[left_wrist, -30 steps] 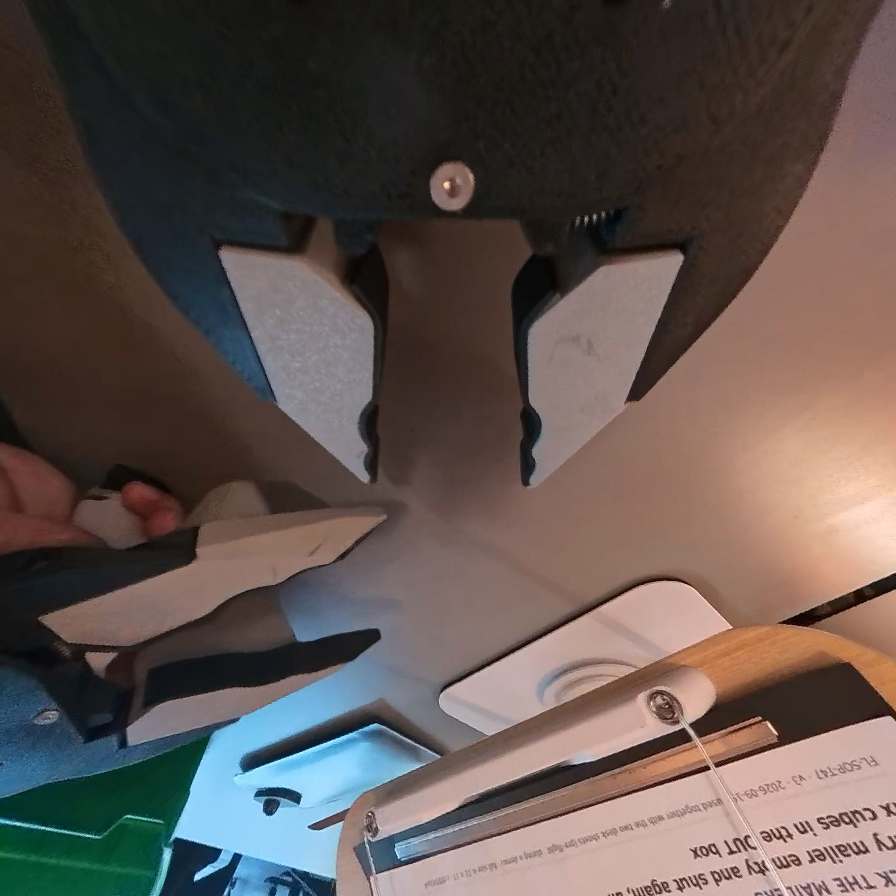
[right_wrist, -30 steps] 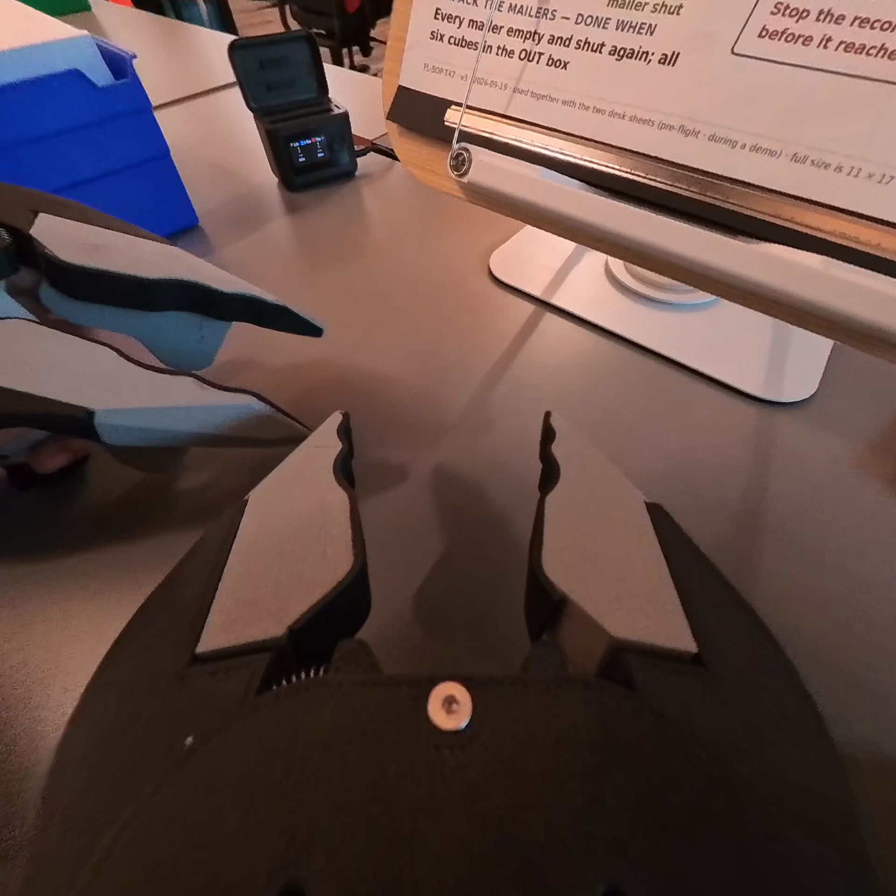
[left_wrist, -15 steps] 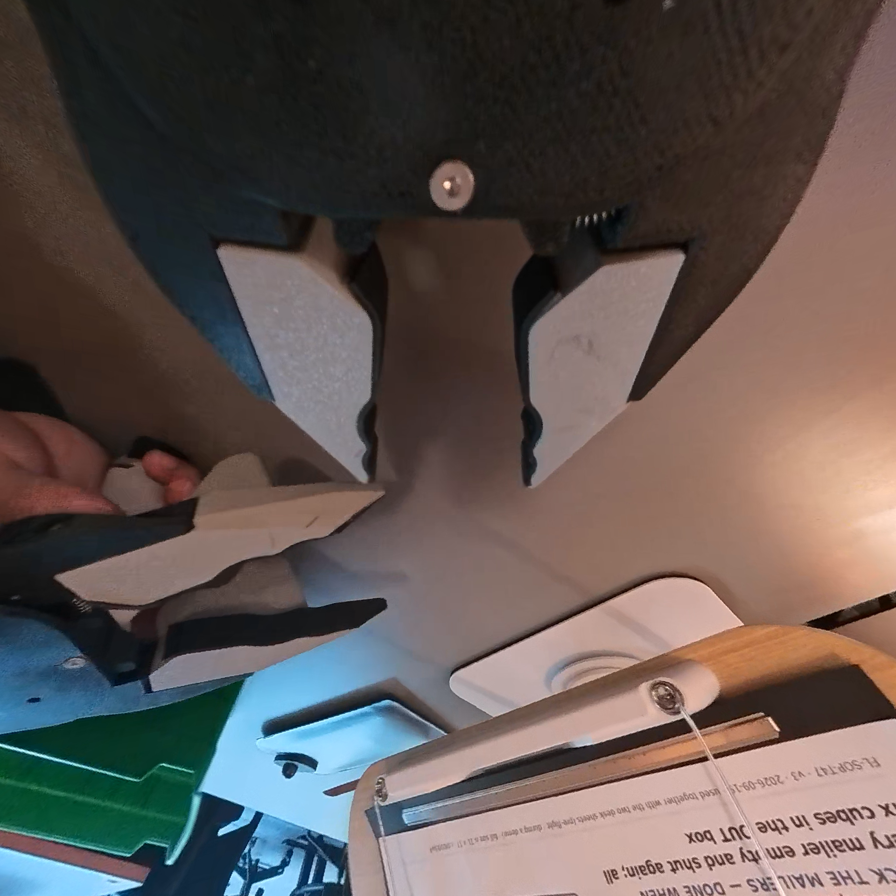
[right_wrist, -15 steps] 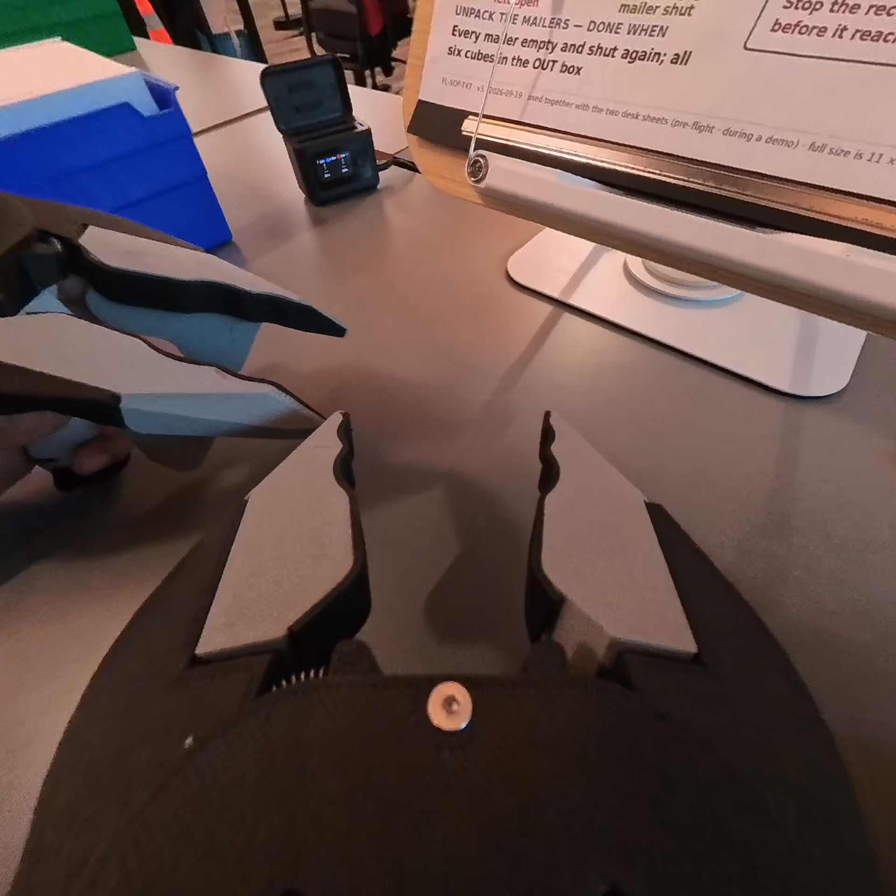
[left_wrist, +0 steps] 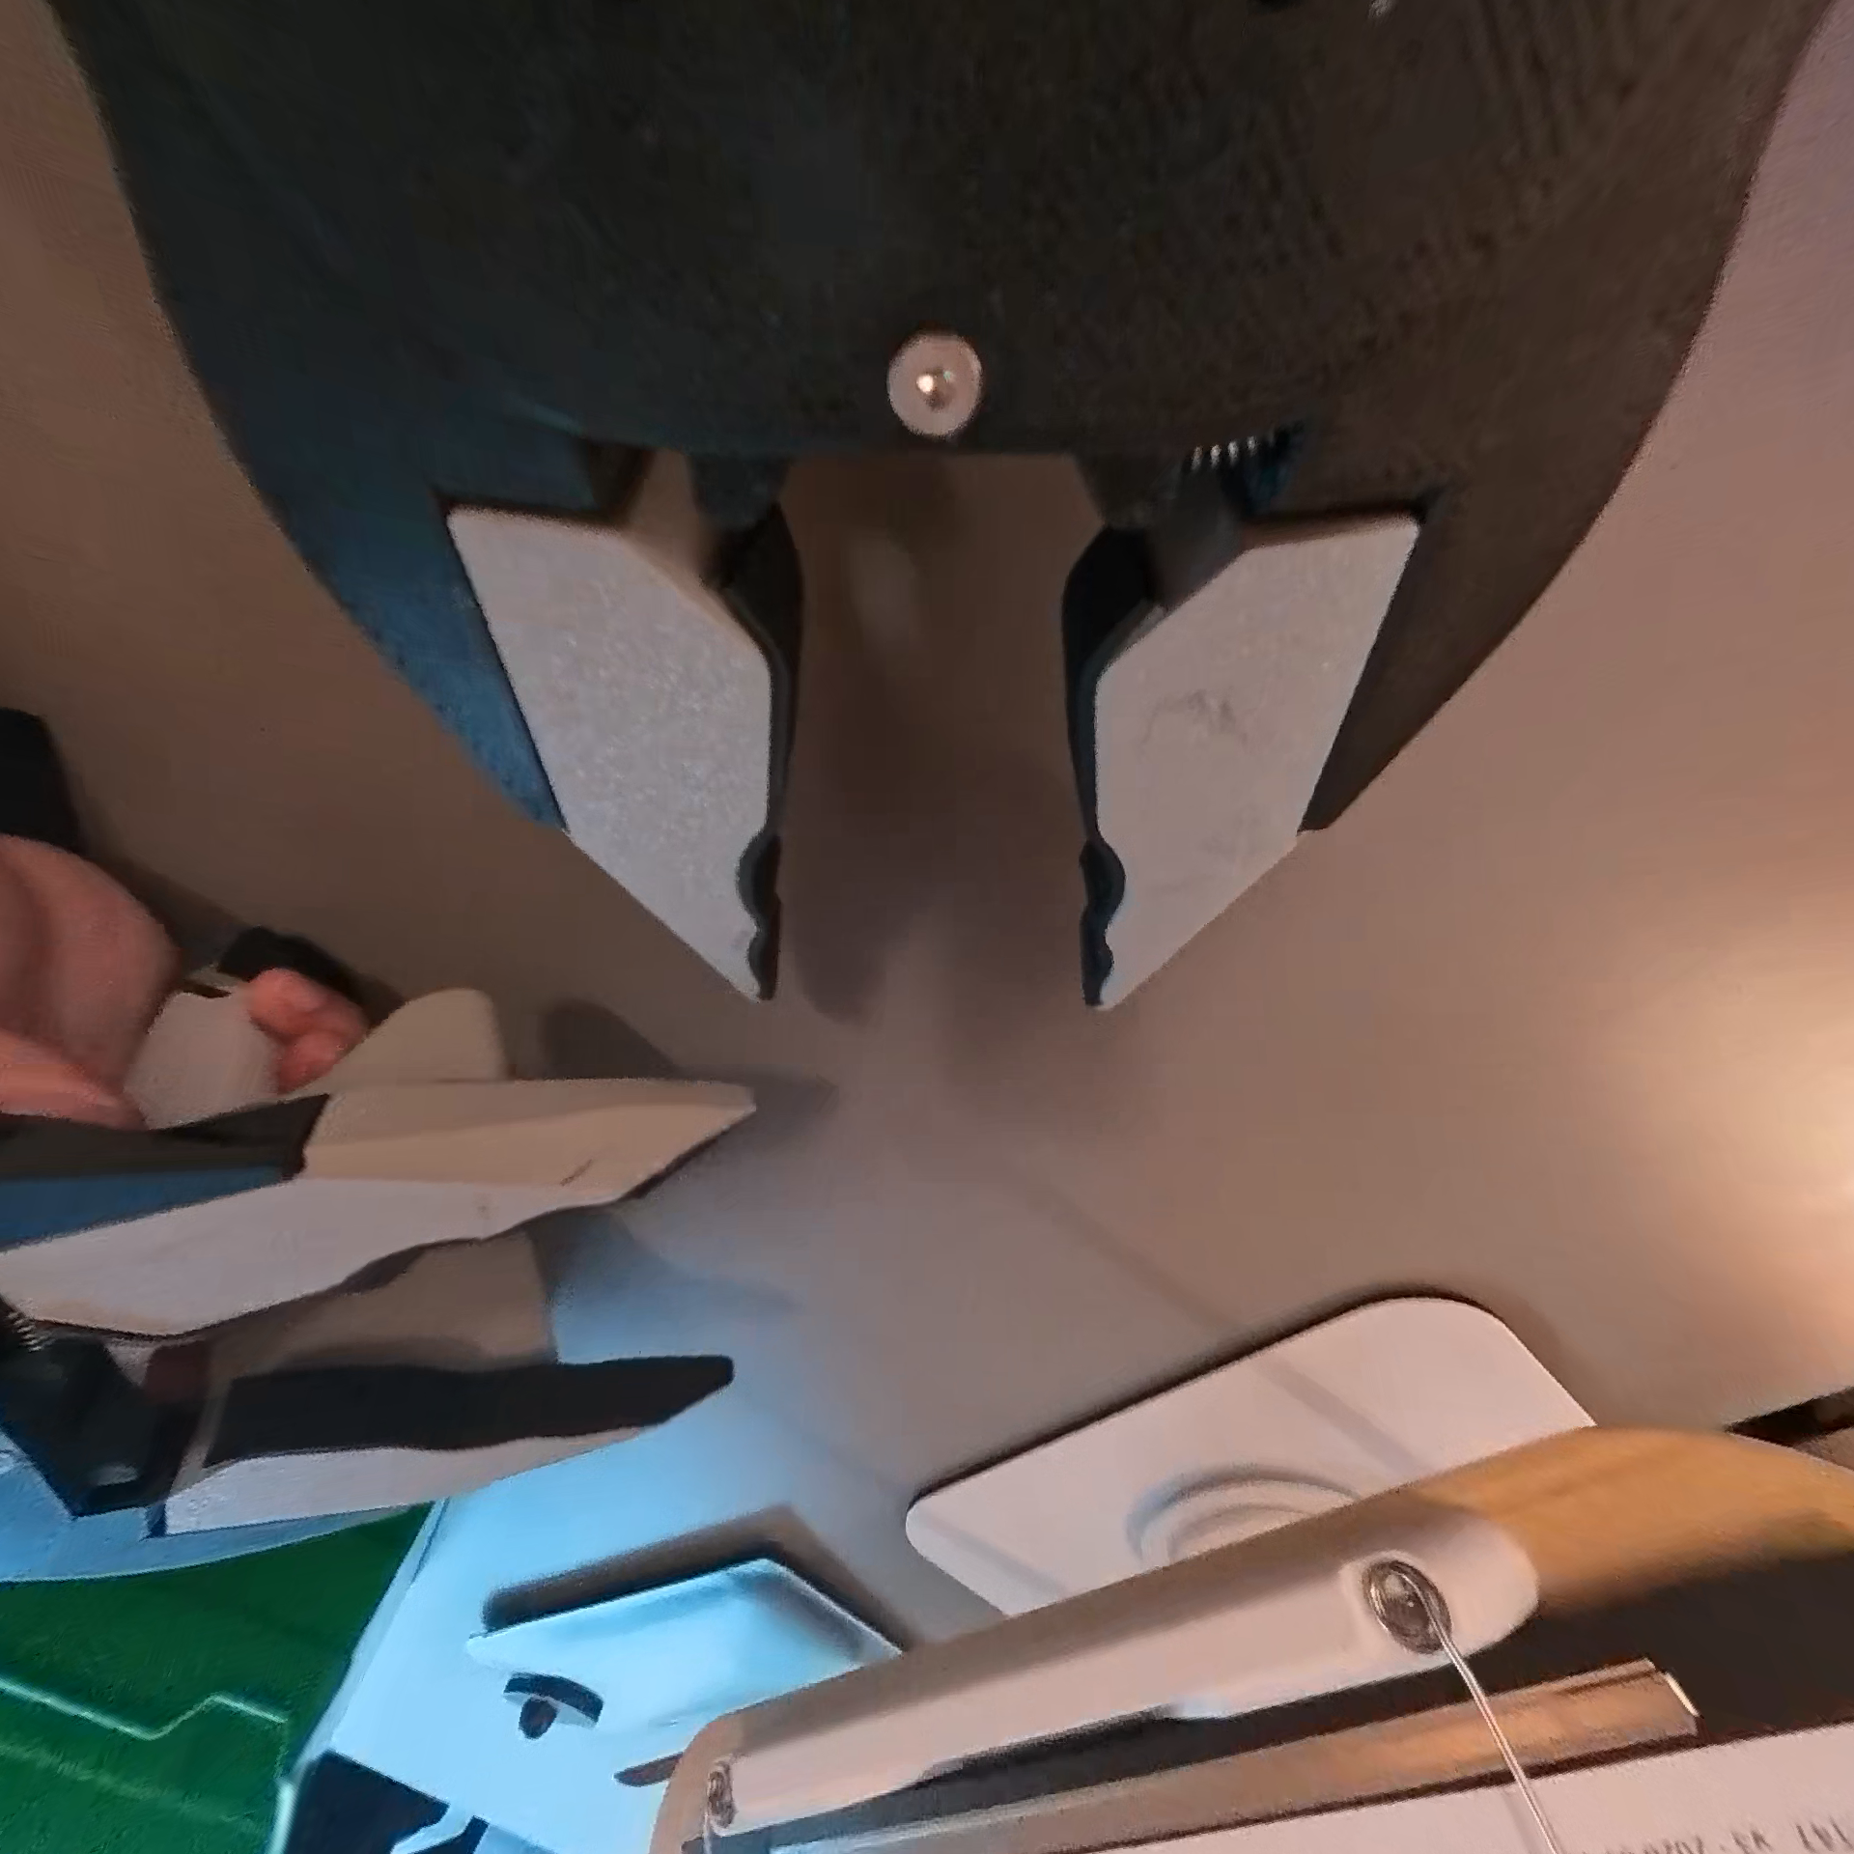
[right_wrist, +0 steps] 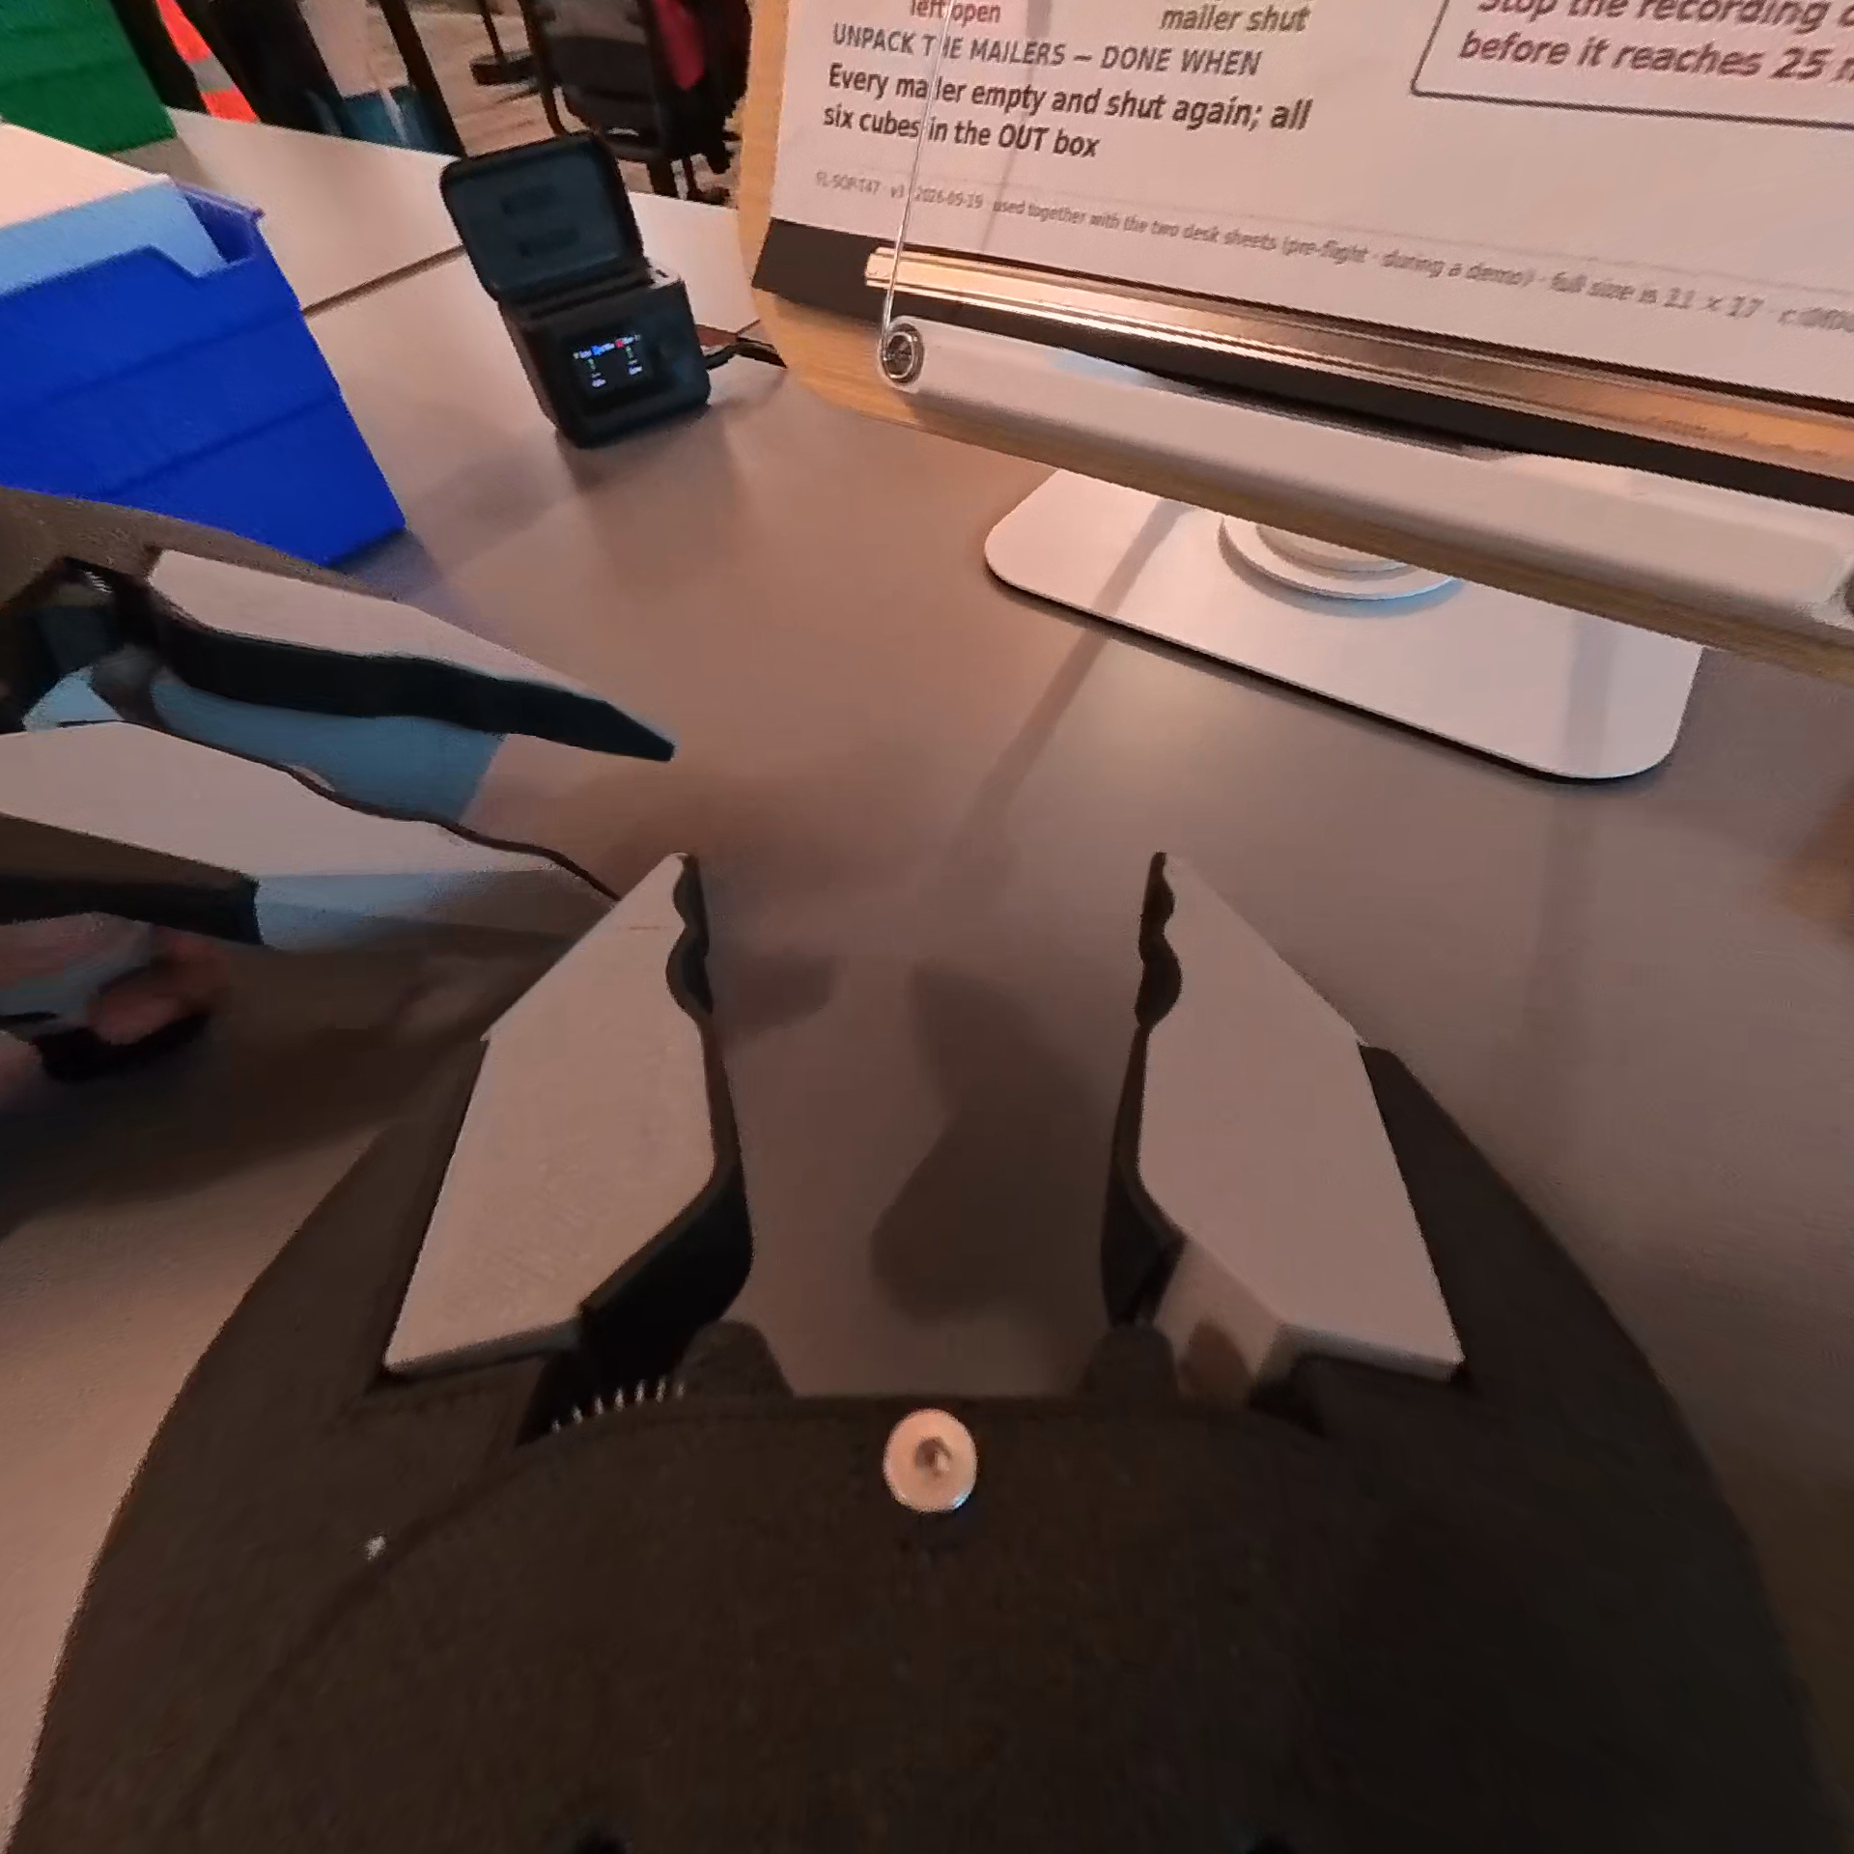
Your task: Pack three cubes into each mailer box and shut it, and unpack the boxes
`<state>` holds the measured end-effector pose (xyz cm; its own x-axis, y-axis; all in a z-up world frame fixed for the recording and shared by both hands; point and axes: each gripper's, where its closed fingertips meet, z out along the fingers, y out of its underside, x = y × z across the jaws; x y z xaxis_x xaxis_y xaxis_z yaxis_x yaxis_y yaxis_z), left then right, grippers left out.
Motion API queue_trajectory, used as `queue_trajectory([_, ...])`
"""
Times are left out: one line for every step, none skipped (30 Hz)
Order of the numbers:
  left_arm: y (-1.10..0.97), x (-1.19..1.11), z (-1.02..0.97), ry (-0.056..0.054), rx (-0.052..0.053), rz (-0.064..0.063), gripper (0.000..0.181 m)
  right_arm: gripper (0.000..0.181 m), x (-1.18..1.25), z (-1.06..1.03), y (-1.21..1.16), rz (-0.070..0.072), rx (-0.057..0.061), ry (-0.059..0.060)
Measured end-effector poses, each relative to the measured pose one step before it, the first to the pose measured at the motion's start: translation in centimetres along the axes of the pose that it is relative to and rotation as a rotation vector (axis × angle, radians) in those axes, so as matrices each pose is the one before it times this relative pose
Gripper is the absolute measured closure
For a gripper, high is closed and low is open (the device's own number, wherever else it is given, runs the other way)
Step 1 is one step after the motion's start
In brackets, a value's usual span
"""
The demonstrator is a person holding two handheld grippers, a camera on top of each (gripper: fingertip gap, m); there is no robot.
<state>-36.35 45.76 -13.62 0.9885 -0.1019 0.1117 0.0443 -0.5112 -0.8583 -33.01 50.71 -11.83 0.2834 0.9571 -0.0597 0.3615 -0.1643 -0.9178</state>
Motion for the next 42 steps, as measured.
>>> queue_trajectory([-0.029, 0.011, -0.043, 0.0034, 0.002, -0.0066, 0.122, 0.097, -0.168, 0.094, 0.037, -0.0012, -0.0042, -0.0019])
queue_trajectory([-0.145, 0.022, -0.101, 0.0043, 0.0088, -0.0055, 0.122, 0.097, -0.12, 0.094, 0.063, -0.0079, -0.0063, 0.0021])
queue_trajectory([-0.136, 0.023, -0.085, 0.0045, 0.007, -0.0025, 0.122, 0.096, -0.019, 0.078, 0.072, -0.0106, -0.0068, 0.0084])
queue_trajectory([-0.042, -0.089, -0.045, -0.0014, 0.0009, -0.0018, 0.122, 0.098, 0.06, 0.038, 0.058, -0.0078, -0.0044, 0.0122])
queue_trajectory([0.012, -0.104, -0.017, -0.0021, -0.0016, -0.0021, 0.122, 0.099, 0.052, 0.04, 0.019, -0.0035, -0.0022, 0.0084])
queue_trajectory([-0.013, -0.053, -0.009, 0.0013, 0.0014, -0.004, 0.122, 0.099, 0.003, 0.068, -0.006, 0.0016, -0.0013, 0.002])
queue_trajectory([0.033, -0.05, 0.039, 0.002, 0.0007, -0.0059, 0.122, 0.099, -0.04, 0.126, -0.038, 0.0063, -0.001, -0.0033])
queue_trajectory([0.118, -0.093, 0.056, 0.0005, -0.0035, -0.0071, 0.122, 0.099, -0.077, 0.138, -0.044, 0.0076, -0.0011, -0.0064])
queue_trajectory([0.071, -0.065, 0.038, 0.0025, -0.0052, -0.009, 0.122, 0.099, -0.101, 0.151, -0.031, 0.0058, -0.0018, -0.008])
queue_trajectory([-0.008, -0.033, -0.013, 0.0035, 0.0003, -0.0068, 0.121, 0.1, -0.135, 0.119, -0.016, 0.0022, -0.0027, -0.0091])
queue_trajectory([-0.048, -0.041, -0.044, 0.0007, 0.0034, -0.0044, 0.121, 0.099, -0.205, 0.098, 0.008, -0.0028, -0.0027, -0.0121])
queue_trajectory([-0.043, -0.013, -0.041, 0.0001, 0.0023, -0.0037, 0.122, 0.099, -0.237, 0.06, -0.036, -0.0051, 0.0003, -0.0129])
queue_trajectory([0.032, 0.008, -0.01, 0.0006, -0.0024, -0.0059, 0.122, 0.099, -0.279, 0.056, -0.083, -0.0056, 0.0039, -0.0137])
queue_trajectory([0.098, 0.036, 0.031, 0.0025, -0.0059, -0.0093, 0.122, 0.099, -0.311, 0.043, -0.102, -0.0055, 0.0053, -0.0156])
queue_trajectory([0.095, 0.14, 0.057, 0.0091, -0.0049, -0.0105, 0.122, 0.099, -0.269, 0.058, -0.076, -0.004, 0.0032, -0.0138])
queue_trajectory([0.074, 0.152, 0.065, 0.0118, -0.0027, -0.0097, 0.122, 0.1, -0.2, 0.068, -0.021, -0.0024, -0.0005, -0.0106])
queue_trajectory([0.045, 0.039, 0.031, 0.0052, -0.0023, -0.0056, 0.123, 0.102, -0.096, 0.067, 0.009, 0.0001, -0.0025, -0.0056])
queue_trajectory([-0.017, -0.05, -0.005, -0.0004, 0.0007, -0.0006, 0.123, 0.102, -0.023, 0.054, 0.02, 0.0028, -0.0023, -0.003])
queue_trajectory([-0.041, -0.024, -0.018, 0.0006, 0.0021, 0.0013, 0.123, 0.101, 0.007, -0.004, -0.006, 0.005, 0.0001, -0.0035])
queue_trajectory([-0.069, 0.039, -0.038, 0.0024, 0.0039, 0.003, 0.122, 0.101, -0.027, -0.02, -0.03, 0.0058, 0.0027, -0.0069])
queue_trajectory([-0.074, -0.014, -0.056, -0.0027, 0.0033, 0.0082, 0.122, 0.1, -0.042, -0.037, -0.04, 0.0069, 0.003, -0.0097])
queue_trajectory([-0.06, -0.247, -0.079, -0.0168, 0.0013, 0.0122, 0.122, 0.1, -0.042, -0.035, -0.03, 0.0079, 0.0026, -0.0106])
queue_trajectory([-0.099, -0.343, -0.075, -0.0211, 0.0042, 0.013, 0.123, 0.099, -0.031, -0.033, -0.023, 0.0071, 0.0027, -0.0095])
queue_trajectory([-0.079, -0.43, -0.079, -0.0222, 0.0038, 0.0081, 0.123, 0.099, -0.038, -0.023, -0.022, 0.0048, 0.0018, -0.0073])
queue_trajectory([0.003, -0.538, -0.067, -0.027, -0.0005, 0.0038, 0.123, 0.099, -0.045, -0.024, -0.009, 0.0019, 0.0012, -0.0056])
queue_trajectory([0.042, -0.526, -0.035, -0.0253, -0.0024, 0.006, 0.123, 0.098, -0.034, -0.025, -0.025, 0.0002, 0.002, -0.0034])
queue_trajectory([0.053, -0.387, 0.005, -0.0174, -0.0037, 0.007, 0.124, 0.098, -0.026, -0.033, -0.025, -0.0004, 0.0027, -0.0012])
queue_trajectory([0.07, -0.357, 0.048, -0.0176, -0.004, 0.0063, 0.125, 0.098, -0.037, -0.023, -0.015, -0.0018, 0.0016, -0.0017])
queue_trajectory([0.042, -0.249, 0.058, -0.0137, -0.0046, 0.0065, 0.125, 0.098, -0.043, -0.005, 0.024, -0.0027, -0.0015, -0.0015])
queue_trajectory([0.012, -0.142, 0.059, -0.0104, -0.0034, 0.0066, 0.125, 0.097, 0.004, 0.012, 0.051, -0.0017, -0.0035, 0.0026])
queue_trajectory([0.001, -0.033, 0.041, -0.0072, -0.0018, 0.0077, 0.127, 0.097, 0.043, 0.015, 0.043, -0.0012, -0.0031, 0.0049])
queue_trajectory([-0.011, 0.021, 0.014, -0.0051, 0.0, 0.0083, 0.129, 0.097, 0.058, 0.029, 0.03, -0.0009, -0.0025, 0.0063])
queue_trajectory([0.02, 0.078, 0.002, -0.0025, -0.0012, 0.0096, 0.13, 0.096, 0.123, 0.03, 0.045, 0.0007, -0.0033, 0.0096])
queue_trajectory([0.055, 0.129, -0.029, 0.001, -0.0031, 0.0092, 0.133, 0.096, 0.158, 0.055, 0.069, 0.0027, -0.0055, 0.0129])
queue_trajectory([0.083, 0.157, -0.013, 0.0046, -0.0048, 0.0081, 0.133, 0.096, 0.168, 0.067, 0.121, 0.0043, -0.009, 0.0141])
queue_trajectory([0.177, 0.118, 0.027, 0.0023, -0.0112, 0.006, 0.133, 0.097, 0.159, 0.092, 0.144, 0.0044, -0.0113, 0.0135])
queue_trajectory([0.208, 0.077, 0.031, 0.0007, -0.0138, 0.0084, 0.134, 0.097, 0.179, 0.102, 0.152, 0.0039, -0.0117, 0.0149])
queue_trajectory([0.165, -0.064, 0.03, -0.0109, -0.0109, 0.0198, 0.137, 0.098, 0.21, 0.083, 0.128, 0.0039, -0.0097, 0.0175])
queue_trajectory([0.155, -0.29, 0.021, -0.0276, -0.011, 0.0275, 0.142, 0.099, 0.151, 0.067, 0.06, 0.0033, -0.0055, 0.0149])
queue_trajectory([0.216, -0.267, 0.046, -0.0241, -0.0156, 0.0287, 0.148, 0.098, 0.065, 0.089, 0.001, 0.0041, -0.0021, 0.0087])
queue_trajectory([0.324, -0.296, 0.058, -0.0226, -0.0222, 0.0227, 0.155, 0.098, 0.035, 0.118, -0.024, 0.0072, -0.0014, 0.0065])
queue_trajectory([0.386, -0.281, 0.058, -0.0192, -0.0272, 0.0228, 0.161, 0.098, 0.041, 0.139, -0.029, 0.008, -0.002, 0.008])
